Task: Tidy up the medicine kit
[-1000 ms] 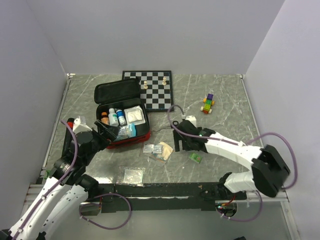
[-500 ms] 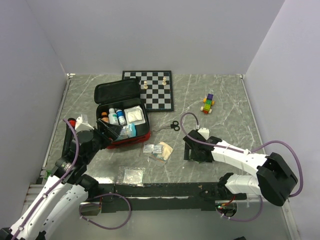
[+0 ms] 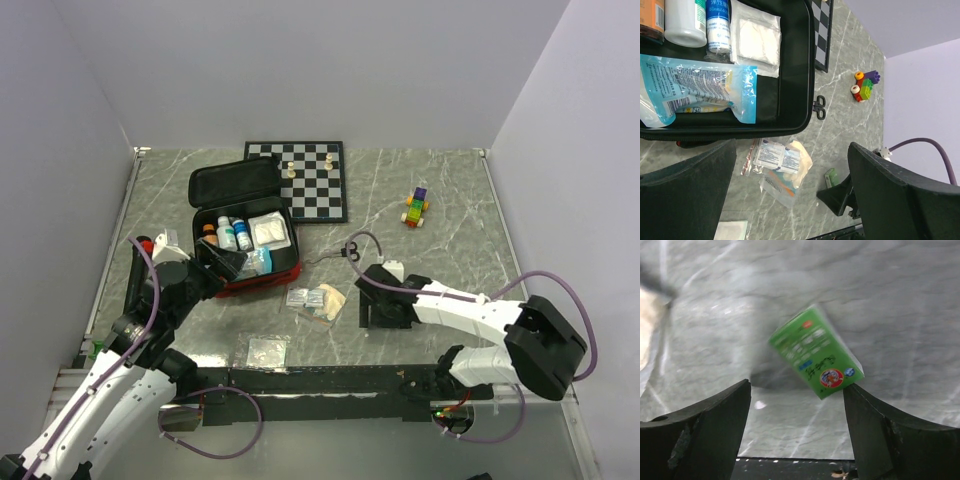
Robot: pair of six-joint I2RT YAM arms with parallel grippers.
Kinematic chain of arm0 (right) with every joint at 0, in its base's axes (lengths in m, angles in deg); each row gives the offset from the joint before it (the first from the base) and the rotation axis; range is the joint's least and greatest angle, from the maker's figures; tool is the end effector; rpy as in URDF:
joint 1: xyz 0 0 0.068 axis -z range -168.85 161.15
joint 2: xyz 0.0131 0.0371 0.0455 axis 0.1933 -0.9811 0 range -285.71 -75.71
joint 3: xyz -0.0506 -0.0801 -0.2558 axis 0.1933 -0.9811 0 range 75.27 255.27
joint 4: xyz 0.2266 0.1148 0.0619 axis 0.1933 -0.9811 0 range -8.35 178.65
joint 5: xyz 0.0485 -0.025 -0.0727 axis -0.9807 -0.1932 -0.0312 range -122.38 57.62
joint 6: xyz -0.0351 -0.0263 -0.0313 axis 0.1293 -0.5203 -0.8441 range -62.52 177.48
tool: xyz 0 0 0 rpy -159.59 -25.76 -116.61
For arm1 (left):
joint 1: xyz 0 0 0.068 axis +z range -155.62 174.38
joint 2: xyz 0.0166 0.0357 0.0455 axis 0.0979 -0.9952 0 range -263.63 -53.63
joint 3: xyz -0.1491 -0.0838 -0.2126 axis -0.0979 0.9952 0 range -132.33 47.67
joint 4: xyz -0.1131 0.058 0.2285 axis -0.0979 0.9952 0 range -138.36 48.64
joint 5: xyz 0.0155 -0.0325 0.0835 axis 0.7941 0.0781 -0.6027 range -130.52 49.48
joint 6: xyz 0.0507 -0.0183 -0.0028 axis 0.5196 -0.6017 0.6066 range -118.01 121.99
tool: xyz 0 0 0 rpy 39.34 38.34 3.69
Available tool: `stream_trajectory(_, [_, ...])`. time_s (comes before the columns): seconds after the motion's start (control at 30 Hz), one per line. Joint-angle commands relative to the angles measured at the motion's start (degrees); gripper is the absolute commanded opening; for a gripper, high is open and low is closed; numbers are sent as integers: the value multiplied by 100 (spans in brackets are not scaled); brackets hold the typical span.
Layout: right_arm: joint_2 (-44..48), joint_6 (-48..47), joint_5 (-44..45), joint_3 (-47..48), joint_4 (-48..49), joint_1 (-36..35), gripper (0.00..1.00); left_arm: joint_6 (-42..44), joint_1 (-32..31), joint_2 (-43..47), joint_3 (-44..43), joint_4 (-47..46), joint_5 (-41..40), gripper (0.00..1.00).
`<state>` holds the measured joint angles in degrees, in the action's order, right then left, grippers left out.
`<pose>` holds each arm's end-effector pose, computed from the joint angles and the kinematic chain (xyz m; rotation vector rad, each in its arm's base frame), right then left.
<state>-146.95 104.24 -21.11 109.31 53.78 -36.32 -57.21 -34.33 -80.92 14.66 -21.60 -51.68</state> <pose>0.1403 0.1427 0.1595 0.0262 2.7833 0.1347 0.1129 -0.0539 0.2796 -0.6614 1.9117 -0.8201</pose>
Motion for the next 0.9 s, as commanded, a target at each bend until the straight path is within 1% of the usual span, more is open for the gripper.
stream_trajectory(0.0, [-267,79,-301,436,349,-447,81,14,-21,-40,58,-242,158,96])
stream_trajectory(0.1, [-285,-27,-187,717,148,-641,81,-13,-12,-40,120,-242,202,96])
stream_trajectory(0.17, [-206,-9,-11,867,-176,-659,81,-13,-12,-48,129,-242,210,96])
stream_trajectory(0.27, [-13,-62,358,981,-555,-580,82,-21,-21,-5,137,-224,202,96])
stream_trajectory(0.37, [128,-150,473,955,-687,-291,83,-39,-21,39,164,-233,202,96])
stream_trajectory(0.43, [84,-194,455,894,-679,-80,83,-48,-21,48,181,-233,202,96])
stream_trajectory(0.6, [-266,-273,438,911,-433,149,82,-48,-21,66,173,-216,202,96])
stream_trajectory(0.73, [-653,-308,368,990,-310,167,81,-21,-21,57,129,-145,175,96])
stream_trajectory(0.87, [-812,-238,262,841,-178,176,77,-13,-21,101,129,-92,123,96])
